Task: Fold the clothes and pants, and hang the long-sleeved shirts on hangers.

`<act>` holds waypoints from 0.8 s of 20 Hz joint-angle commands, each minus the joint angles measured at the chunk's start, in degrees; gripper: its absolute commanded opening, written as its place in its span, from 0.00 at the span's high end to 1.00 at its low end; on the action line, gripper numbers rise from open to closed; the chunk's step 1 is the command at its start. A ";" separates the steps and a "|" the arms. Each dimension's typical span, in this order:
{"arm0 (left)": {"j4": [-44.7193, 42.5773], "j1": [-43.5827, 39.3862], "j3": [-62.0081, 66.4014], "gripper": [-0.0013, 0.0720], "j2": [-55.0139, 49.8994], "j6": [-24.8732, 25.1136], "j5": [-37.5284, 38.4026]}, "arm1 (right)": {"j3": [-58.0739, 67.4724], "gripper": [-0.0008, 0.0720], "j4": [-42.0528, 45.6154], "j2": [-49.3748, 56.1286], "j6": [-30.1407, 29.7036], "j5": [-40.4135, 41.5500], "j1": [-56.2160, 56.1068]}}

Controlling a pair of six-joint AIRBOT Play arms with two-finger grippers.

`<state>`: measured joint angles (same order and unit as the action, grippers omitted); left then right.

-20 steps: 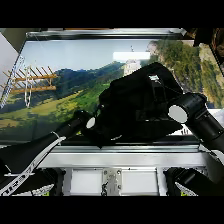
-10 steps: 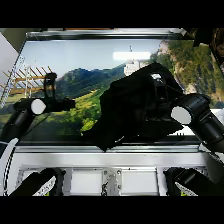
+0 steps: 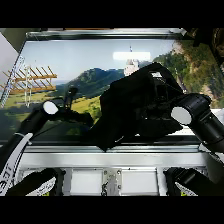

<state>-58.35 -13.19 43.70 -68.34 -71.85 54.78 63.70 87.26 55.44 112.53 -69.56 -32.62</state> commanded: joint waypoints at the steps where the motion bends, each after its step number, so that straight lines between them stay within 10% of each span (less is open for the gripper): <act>1: 4.07 -8.17 -1.20 0.04 -7.67 4.07 -1.70 | 0.04 0.98 -0.02 -0.04 -0.02 0.15 0.02; 3: 3.89 -11.06 0.33 0.06 -10.58 4.02 -1.66 | 0.04 0.98 -0.04 -0.04 -0.02 0.13 0.02; 7: -3.37 -10.03 4.31 0.97 -12.35 1.33 0.85 | 0.04 0.98 -0.02 -0.11 -0.04 0.04 0.02; 16: -7.43 19.32 12.72 0.97 5.20 -0.98 4.87 | 0.04 0.98 -0.09 -0.39 0.00 0.28 -0.09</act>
<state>-66.24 -1.34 55.88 -67.68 -73.10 59.44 63.68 87.29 55.02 112.51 -70.43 -32.62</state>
